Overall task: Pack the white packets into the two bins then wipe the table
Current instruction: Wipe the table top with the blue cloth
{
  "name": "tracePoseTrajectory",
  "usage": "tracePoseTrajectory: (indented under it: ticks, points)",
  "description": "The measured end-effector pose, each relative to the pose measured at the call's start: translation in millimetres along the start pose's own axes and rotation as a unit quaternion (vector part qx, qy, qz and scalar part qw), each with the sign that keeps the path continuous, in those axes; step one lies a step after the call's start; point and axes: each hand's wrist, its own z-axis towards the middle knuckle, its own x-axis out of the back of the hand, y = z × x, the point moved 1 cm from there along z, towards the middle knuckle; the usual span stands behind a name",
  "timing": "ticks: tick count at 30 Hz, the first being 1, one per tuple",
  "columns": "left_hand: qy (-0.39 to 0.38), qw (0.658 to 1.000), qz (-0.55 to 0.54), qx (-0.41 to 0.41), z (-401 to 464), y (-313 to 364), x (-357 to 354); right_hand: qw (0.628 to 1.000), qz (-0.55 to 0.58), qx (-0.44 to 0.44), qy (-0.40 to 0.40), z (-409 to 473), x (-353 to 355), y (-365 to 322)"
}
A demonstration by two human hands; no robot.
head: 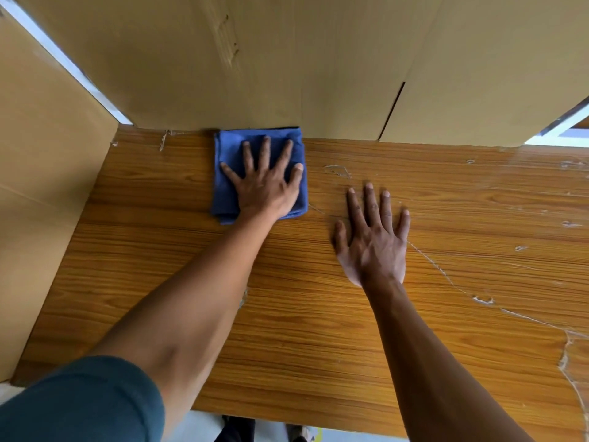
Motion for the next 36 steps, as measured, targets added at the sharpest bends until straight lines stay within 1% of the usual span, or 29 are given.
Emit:
tracePoseTrajectory:
  ticks: [3, 5, 6, 7, 10, 12, 13, 14, 17, 19, 21, 24, 28, 32, 34, 36]
  points:
    - [-0.017, 0.998, 0.013, -0.063, -3, 24, -4, 1.0, -0.003, 0.0, -0.002, 0, 1, 0]
    - [-0.021, 0.996, 0.015, -0.082, -1, 11, -1, 1.0, -0.001, 0.001, 0.0, -1, 1, 1]
    - [-0.016, 0.997, 0.014, -0.078, 0, -1, 2, 1.0, 0.002, 0.001, 0.002, -2, 0, 2]
    - [-0.007, 0.998, 0.012, -0.061, 4, -17, 5, 1.0, 0.004, 0.001, 0.003, -1, 0, 2]
    - [0.002, 0.999, -0.006, 0.038, 15, -59, 14, 1.0, 0.005, 0.003, 0.003, 0, -1, 2]
    - [0.006, 0.997, -0.011, 0.075, 17, -60, 14, 1.0, 0.005, 0.004, 0.003, 0, -3, 2]
    - [0.007, 0.997, -0.013, 0.074, 15, -50, 12, 1.0, 0.007, 0.004, 0.004, 0, -3, 1]
    - [0.007, 0.998, -0.015, 0.06, 11, -35, 8, 1.0, 0.011, 0.0, 0.007, 0, -3, 1]
    - [0.0, 0.999, 0.002, -0.033, -7, 7, -5, 1.0, 0.016, -0.003, 0.005, 0, 0, 1]
    - [-0.011, 0.997, 0.009, -0.073, -21, 19, -10, 1.0, 0.015, 0.001, 0.002, -1, 0, 0]
    - [-0.021, 0.995, 0.014, -0.092, -41, 18, -14, 1.0, 0.02, 0.005, 0.003, -1, 1, 1]
    - [-0.021, 0.993, 0.026, -0.117, -99, 18, -23, 0.999, 0.032, 0.024, -0.016, -6, 7, 7]
    - [-0.022, 0.989, 0.043, -0.142, -156, 42, -38, 0.997, 0.041, 0.046, -0.039, -27, 15, 40]
    - [-0.001, 0.978, 0.09, -0.188, -150, 64, -41, 0.998, 0.027, 0.033, -0.042, -34, 21, 83]
    - [-0.003, 0.975, 0.073, -0.211, -141, 70, -44, 0.999, 0.021, 0.025, -0.035, -29, 22, 92]
    - [0.002, 0.976, 0.051, -0.213, -133, 72, -48, 0.999, 0.015, 0.017, -0.025, -26, 22, 92]
